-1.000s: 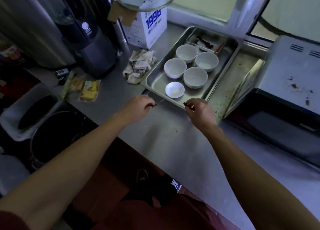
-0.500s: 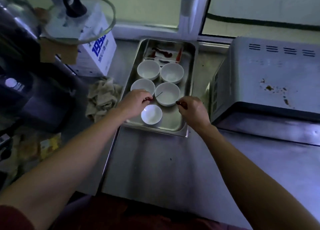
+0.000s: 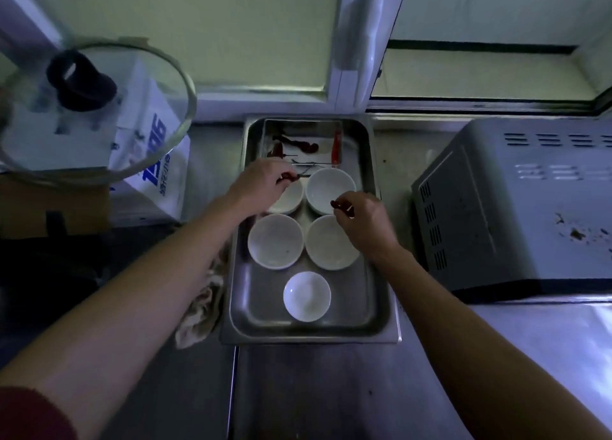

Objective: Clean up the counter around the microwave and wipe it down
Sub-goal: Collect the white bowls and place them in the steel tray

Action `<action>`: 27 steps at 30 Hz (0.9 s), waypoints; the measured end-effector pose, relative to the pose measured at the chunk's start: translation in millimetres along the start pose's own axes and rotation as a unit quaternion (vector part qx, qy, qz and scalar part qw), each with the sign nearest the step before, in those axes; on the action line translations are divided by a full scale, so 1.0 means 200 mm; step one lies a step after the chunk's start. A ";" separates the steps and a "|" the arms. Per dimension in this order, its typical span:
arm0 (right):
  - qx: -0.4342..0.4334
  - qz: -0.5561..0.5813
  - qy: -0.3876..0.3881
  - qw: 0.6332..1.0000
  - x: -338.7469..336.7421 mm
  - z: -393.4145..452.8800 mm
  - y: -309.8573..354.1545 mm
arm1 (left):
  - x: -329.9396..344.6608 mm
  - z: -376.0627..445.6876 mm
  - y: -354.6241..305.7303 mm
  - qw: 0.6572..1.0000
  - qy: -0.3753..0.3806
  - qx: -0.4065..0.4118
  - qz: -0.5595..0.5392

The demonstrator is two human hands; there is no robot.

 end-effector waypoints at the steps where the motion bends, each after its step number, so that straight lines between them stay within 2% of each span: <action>1: 0.000 0.005 -0.001 1.000 0.01 0.04 0.00 | -0.01 0.04 0.03 1.000 -0.001 -0.002 -0.004; 6: 0.007 0.029 -0.016 0.999 0.00 0.26 -0.03 | -0.01 0.25 0.18 0.999 -0.015 -0.006 -0.031; 16: 0.053 0.083 -0.028 0.995 0.08 0.60 -0.13 | 0.12 0.54 0.32 0.999 0.022 0.028 -0.025; 20: 0.033 0.080 -0.027 0.996 0.10 0.70 -0.13 | 0.19 0.53 0.37 0.999 0.038 0.016 0.000; 24: -0.004 0.054 -0.006 0.999 0.13 0.77 -0.09 | 0.18 0.46 0.44 0.999 -0.022 0.027 -0.012; 27: -0.050 0.012 0.000 0.999 0.17 0.84 -0.02 | 0.19 0.40 0.43 0.997 -0.032 0.070 0.025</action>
Point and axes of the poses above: each hand's wrist, its own z-axis towards the middle knuckle, its own x-axis out of the palm, y = z × x, the point moved 8 cm from there along z, towards the middle knuckle, and after that the axes turned 3 degrees about y, right-handed, at the moved point
